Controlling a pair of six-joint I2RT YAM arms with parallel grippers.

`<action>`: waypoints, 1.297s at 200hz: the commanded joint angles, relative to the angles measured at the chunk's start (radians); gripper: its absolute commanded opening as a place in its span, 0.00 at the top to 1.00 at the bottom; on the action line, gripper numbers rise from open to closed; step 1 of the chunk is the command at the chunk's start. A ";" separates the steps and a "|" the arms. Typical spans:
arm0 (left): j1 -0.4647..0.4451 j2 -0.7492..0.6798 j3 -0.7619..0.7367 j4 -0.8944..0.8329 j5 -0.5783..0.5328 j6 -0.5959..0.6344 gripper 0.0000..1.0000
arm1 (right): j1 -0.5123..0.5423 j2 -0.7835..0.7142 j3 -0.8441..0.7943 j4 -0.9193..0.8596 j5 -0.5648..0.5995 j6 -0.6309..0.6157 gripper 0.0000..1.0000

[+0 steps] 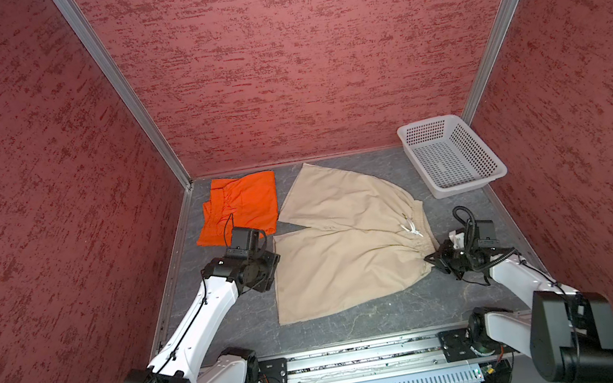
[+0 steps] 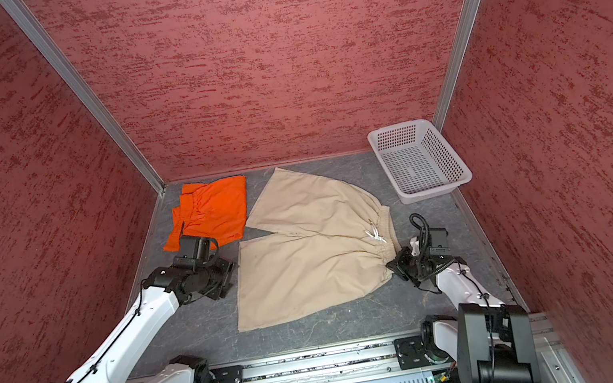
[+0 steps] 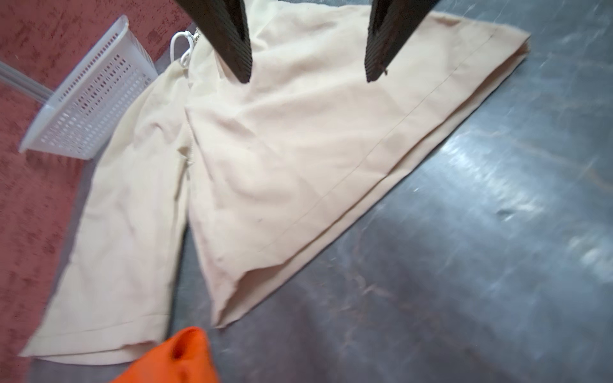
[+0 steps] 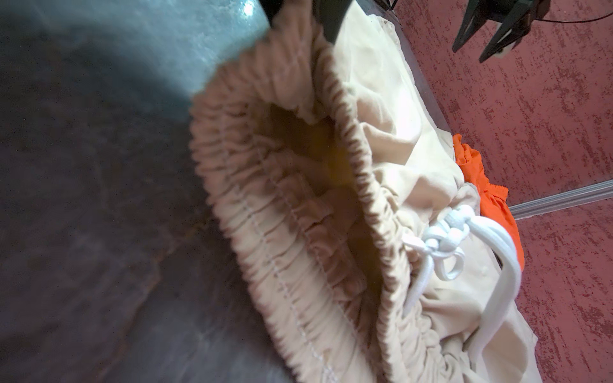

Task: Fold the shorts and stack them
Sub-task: 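Pull the leg hem toward the robot with the left gripper while the right holds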

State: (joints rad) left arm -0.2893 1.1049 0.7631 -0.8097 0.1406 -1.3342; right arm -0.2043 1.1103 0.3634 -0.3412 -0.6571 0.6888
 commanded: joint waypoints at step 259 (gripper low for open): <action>-0.119 0.160 -0.219 -0.077 0.021 -0.309 0.81 | 0.025 -0.086 0.009 -0.045 0.034 0.026 1.00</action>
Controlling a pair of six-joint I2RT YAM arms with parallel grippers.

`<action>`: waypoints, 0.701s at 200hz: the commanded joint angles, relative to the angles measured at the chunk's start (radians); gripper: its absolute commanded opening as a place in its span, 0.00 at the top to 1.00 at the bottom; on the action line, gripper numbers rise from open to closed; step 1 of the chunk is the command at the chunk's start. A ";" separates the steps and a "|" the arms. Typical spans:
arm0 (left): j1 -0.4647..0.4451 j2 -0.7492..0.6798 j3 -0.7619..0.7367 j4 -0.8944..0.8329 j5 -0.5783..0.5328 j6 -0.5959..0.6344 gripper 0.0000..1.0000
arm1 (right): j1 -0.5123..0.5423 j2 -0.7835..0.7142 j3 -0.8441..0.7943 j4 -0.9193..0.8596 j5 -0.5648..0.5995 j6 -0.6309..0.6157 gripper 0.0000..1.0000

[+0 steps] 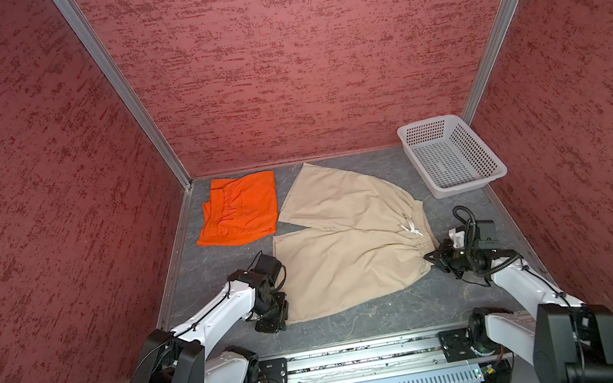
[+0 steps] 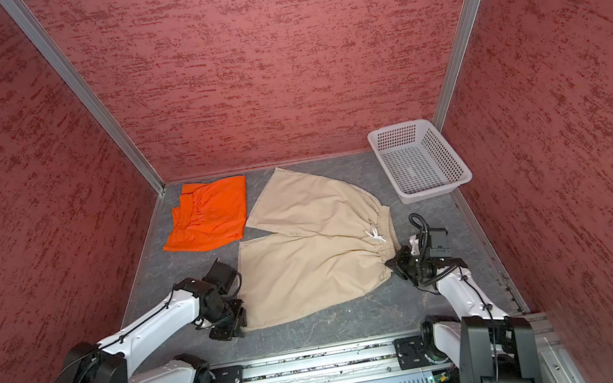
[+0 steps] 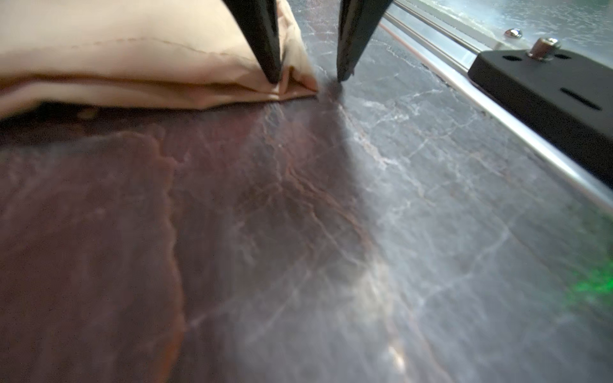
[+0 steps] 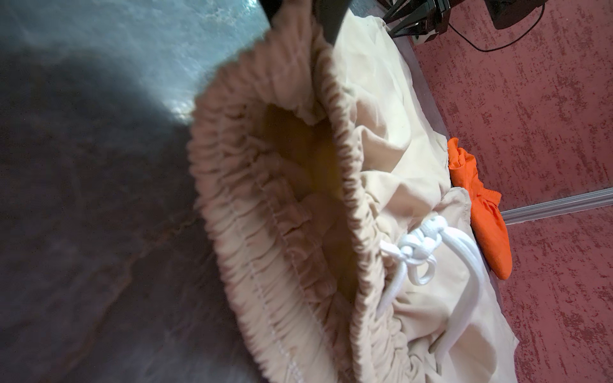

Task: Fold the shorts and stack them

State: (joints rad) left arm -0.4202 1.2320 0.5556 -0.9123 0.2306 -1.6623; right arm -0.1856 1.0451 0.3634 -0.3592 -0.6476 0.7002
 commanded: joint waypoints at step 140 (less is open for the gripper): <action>-0.151 -0.164 0.121 -0.278 -0.238 -0.052 1.00 | 0.051 -0.163 0.178 -0.588 0.239 -0.047 1.00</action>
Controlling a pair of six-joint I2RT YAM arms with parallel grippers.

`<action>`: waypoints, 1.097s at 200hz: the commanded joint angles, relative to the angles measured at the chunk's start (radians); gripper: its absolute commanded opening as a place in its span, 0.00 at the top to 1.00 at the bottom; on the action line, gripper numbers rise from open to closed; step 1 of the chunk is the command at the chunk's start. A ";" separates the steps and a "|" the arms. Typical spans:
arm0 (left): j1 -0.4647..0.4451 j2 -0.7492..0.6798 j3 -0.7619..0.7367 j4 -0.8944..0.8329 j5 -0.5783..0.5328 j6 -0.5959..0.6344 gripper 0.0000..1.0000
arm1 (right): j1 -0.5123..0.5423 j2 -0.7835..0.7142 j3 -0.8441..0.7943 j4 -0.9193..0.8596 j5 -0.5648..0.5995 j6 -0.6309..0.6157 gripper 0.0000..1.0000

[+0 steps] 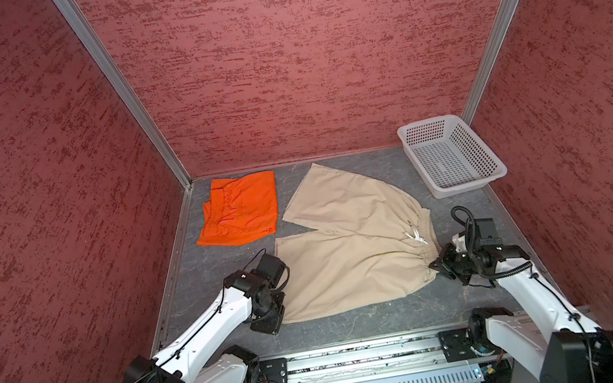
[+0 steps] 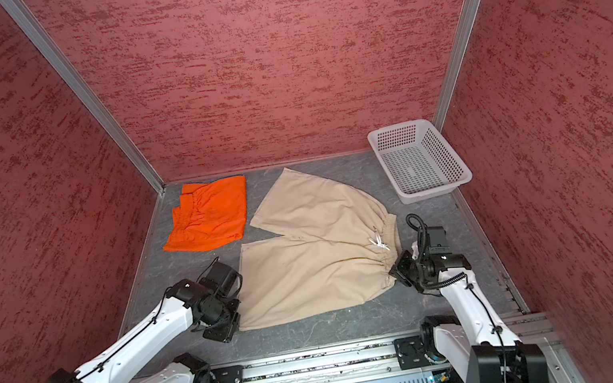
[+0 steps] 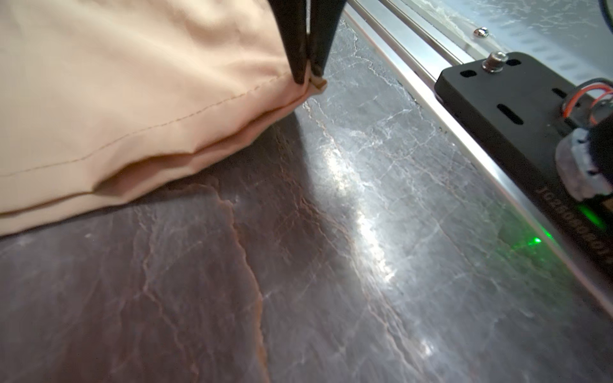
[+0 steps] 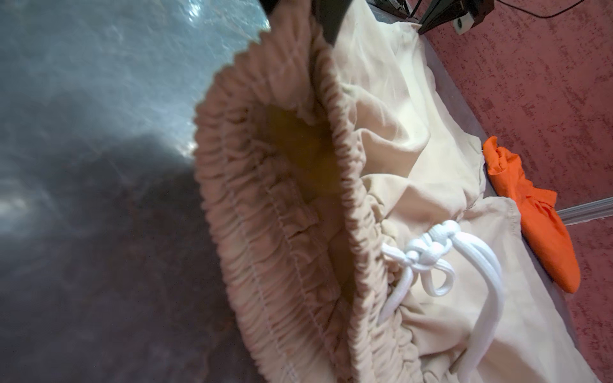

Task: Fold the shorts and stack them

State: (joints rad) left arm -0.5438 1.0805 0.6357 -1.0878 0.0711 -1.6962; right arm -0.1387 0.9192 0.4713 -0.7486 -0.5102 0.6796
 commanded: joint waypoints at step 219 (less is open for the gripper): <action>-0.070 0.245 0.687 0.196 -0.706 0.856 1.00 | 0.005 0.180 0.432 -0.531 0.163 -0.255 1.00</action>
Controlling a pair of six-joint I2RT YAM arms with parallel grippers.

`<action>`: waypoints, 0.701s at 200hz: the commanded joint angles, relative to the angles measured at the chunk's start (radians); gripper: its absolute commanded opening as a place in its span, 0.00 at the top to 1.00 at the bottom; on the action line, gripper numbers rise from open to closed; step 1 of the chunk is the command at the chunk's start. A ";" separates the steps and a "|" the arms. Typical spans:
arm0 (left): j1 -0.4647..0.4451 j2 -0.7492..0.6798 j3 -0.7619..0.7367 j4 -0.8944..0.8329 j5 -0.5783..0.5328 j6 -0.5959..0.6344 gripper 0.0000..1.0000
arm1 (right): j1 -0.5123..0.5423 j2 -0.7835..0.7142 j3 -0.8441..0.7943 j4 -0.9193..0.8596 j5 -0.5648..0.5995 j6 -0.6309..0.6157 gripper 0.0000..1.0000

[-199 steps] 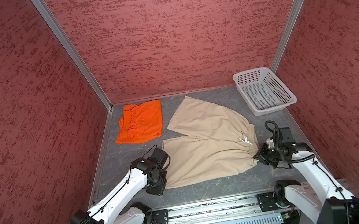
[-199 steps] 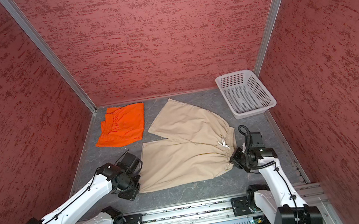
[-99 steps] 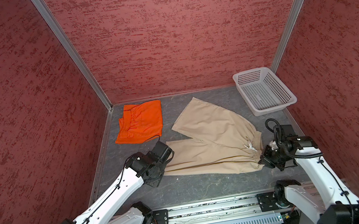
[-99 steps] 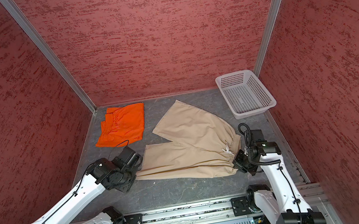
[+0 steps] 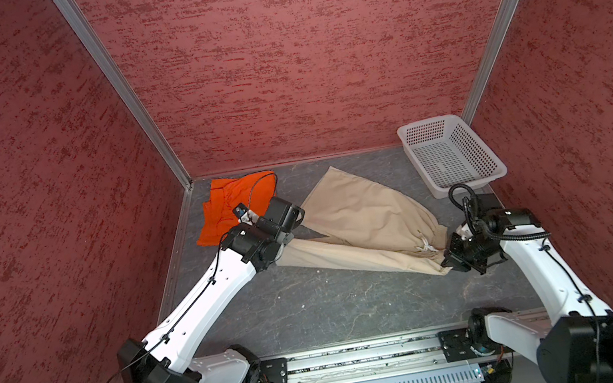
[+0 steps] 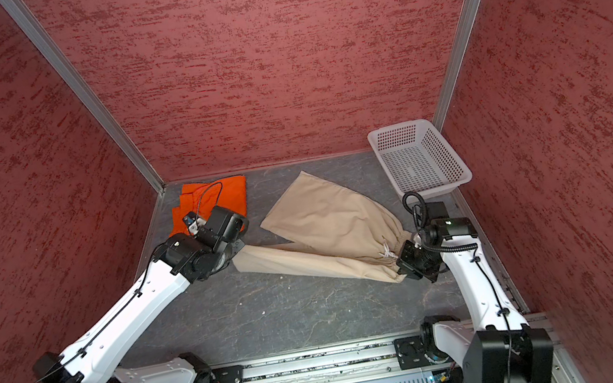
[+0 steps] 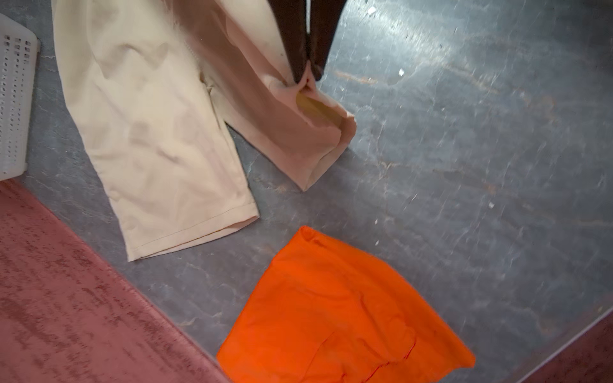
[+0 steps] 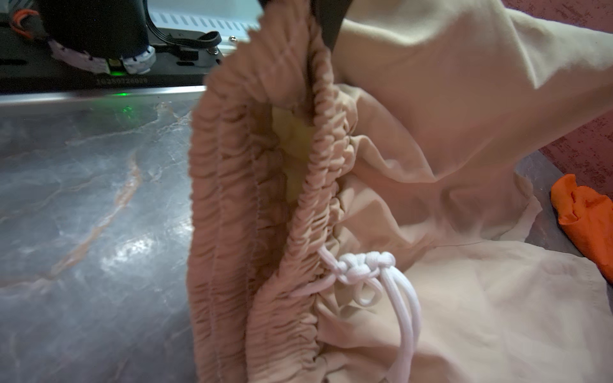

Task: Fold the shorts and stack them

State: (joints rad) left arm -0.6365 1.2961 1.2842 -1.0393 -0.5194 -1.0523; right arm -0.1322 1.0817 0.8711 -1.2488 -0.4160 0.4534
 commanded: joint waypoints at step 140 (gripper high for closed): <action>0.109 0.254 0.255 0.541 -0.111 0.639 1.00 | -0.004 0.194 0.248 -0.040 0.101 -0.050 1.00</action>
State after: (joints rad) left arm -0.5606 1.5452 1.5013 -0.5930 -0.5564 -0.4900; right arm -0.1318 1.2594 1.0767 -1.2469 -0.4107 0.4252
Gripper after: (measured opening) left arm 0.053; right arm 0.065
